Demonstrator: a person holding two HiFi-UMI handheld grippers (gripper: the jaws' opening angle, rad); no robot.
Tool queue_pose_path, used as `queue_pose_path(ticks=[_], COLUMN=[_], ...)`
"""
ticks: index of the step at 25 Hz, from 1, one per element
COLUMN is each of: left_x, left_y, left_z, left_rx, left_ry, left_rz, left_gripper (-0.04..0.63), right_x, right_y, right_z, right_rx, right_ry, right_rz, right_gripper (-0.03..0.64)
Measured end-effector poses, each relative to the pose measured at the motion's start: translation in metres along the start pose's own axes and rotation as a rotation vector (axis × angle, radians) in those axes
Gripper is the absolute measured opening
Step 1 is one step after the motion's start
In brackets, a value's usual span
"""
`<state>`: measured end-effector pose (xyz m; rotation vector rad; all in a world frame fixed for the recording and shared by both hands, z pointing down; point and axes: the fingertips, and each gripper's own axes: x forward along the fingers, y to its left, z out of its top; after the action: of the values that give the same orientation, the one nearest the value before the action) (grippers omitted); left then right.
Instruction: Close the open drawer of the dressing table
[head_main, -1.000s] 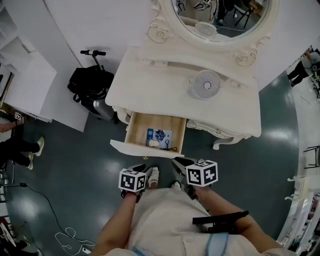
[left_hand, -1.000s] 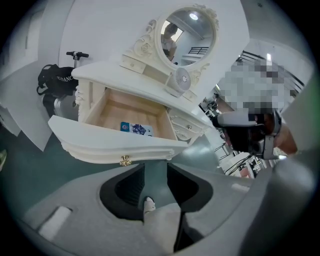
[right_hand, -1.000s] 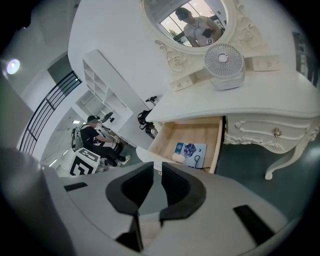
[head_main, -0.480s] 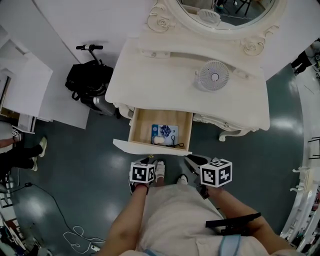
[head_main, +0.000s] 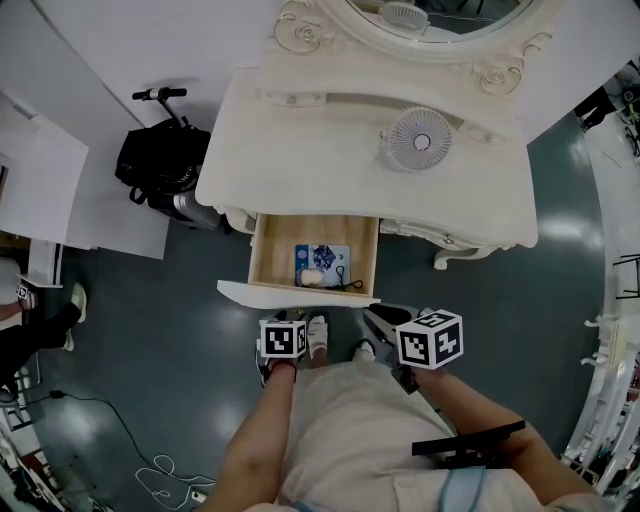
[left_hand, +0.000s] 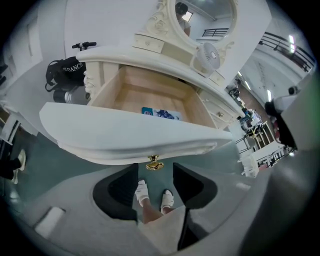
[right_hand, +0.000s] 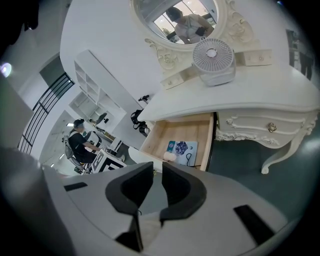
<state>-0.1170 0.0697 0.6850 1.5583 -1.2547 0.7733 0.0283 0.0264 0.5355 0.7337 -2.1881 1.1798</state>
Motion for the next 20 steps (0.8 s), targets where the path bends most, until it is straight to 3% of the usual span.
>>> queue_pose_path(ticks=[15,20], left_x=[0.021,0.022], left_y=[0.007,0.004], left_z=[-0.002,0.001], left_rx=[0.057,0.074], left_ry=[0.075,0.072], left_rz=[0.016,0.002], left_gripper=[0.206,0.133], right_x=[0.006,0.005], right_y=[-0.003,-0.006], right_z=[0.000,0.002], right_rx=[0.044,0.056], right_ry=[0.005,0.004], right_rz=[-0.018,-0.026], right_gripper=[0.061,0.061])
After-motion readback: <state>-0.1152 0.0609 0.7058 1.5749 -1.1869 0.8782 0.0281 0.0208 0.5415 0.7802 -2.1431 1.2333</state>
